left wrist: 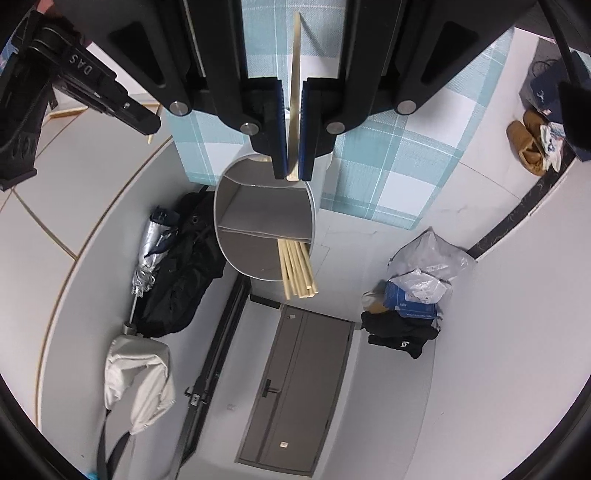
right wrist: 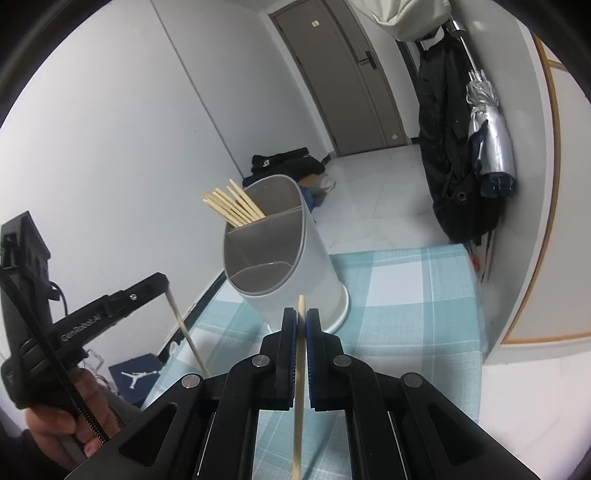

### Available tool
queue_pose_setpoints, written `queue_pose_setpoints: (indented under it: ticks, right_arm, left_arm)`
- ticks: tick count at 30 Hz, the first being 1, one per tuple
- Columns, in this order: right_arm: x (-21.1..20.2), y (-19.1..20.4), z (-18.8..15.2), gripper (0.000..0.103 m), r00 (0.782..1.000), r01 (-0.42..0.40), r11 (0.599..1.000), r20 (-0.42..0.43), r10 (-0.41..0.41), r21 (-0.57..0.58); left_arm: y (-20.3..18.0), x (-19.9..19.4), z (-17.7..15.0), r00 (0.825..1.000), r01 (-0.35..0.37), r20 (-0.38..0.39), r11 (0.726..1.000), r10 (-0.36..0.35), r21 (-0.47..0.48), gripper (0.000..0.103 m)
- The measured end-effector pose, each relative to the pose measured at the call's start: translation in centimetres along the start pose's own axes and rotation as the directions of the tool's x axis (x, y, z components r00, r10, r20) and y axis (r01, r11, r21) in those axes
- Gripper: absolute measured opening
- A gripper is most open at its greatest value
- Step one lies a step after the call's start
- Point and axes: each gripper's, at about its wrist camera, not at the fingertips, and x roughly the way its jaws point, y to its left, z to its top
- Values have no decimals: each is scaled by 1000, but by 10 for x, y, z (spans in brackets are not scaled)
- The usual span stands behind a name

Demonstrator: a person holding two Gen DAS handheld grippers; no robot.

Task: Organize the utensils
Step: 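Raise both held chopsticks over the white holder and lower them in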

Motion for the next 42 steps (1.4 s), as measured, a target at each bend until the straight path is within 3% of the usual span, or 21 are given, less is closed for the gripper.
queue_pose_setpoints:
  ticks: [4, 20, 26, 36, 42]
  right_arm:
    - [-3, -2, -1, 4, 1000, 1, 1000, 2, -1, 17]
    - [-18, -3, 1, 4, 998, -49, 997, 42, 47, 55]
    - [-19, -3, 7, 4, 994, -90, 994, 73, 85, 67]
    - [-39, 12, 25, 4, 972, -172, 984, 171, 163, 43]
    - [-55, 24, 61, 4, 956, -191, 982, 226, 186, 3]
  left_arm:
    - [-2, 15, 5, 1000, 16, -27, 999, -15, 39, 3]
    - [-20, 3, 0, 996, 23, -85, 983, -8, 183, 2]
    - [-22, -2, 7, 996, 43, -91, 981, -26, 191, 2]
    - [-32, -18, 42, 994, 98, -66, 977, -87, 191, 2]
    - [-34, -27, 83, 990, 143, -20, 977, -142, 158, 2]
